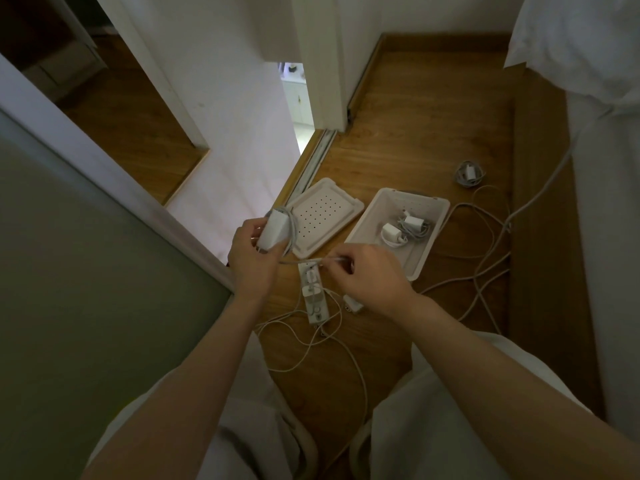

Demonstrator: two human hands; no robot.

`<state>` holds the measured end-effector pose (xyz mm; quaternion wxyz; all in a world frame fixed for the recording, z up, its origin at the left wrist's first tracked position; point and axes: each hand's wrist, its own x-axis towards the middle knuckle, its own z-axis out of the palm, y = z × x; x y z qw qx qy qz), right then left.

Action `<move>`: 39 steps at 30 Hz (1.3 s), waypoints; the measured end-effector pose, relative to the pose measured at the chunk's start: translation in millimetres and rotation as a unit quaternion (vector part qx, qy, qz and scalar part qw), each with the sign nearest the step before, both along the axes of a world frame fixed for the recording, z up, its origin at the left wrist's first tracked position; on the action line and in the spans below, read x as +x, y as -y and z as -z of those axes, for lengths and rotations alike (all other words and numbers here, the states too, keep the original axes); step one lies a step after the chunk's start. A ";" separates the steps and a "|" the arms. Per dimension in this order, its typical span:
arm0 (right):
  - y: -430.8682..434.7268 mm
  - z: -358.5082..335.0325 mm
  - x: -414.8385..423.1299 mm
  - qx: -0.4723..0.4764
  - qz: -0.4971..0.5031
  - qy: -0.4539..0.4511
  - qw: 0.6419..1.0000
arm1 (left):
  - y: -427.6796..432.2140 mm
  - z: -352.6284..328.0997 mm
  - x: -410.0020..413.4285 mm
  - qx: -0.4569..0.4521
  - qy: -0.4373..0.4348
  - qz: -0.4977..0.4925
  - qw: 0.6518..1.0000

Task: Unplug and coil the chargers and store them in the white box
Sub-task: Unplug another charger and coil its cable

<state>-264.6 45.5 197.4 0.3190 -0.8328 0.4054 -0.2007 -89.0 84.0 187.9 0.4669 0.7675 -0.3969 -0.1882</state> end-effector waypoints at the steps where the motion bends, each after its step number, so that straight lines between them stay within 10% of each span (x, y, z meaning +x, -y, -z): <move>1: 3.2 0.3 -1.8 0.002 0.008 0.018 1.000 | -0.8 -1.7 -0.3 0.007 0.019 0.026 0.999; 13: 29.0 8.0 -20.7 0.066 0.089 0.173 0.979 | -11.1 -20.8 -9.4 0.164 -0.070 0.331 0.927; 23: 30.3 4.6 -15.2 0.232 0.062 0.298 0.924 | -15.2 -31.6 -15.1 0.117 -0.261 0.332 0.899; 39: -9.1 28.1 14.6 0.180 -0.097 -0.010 0.979 | 2.5 -27.7 -19.8 -0.111 -0.511 0.125 0.843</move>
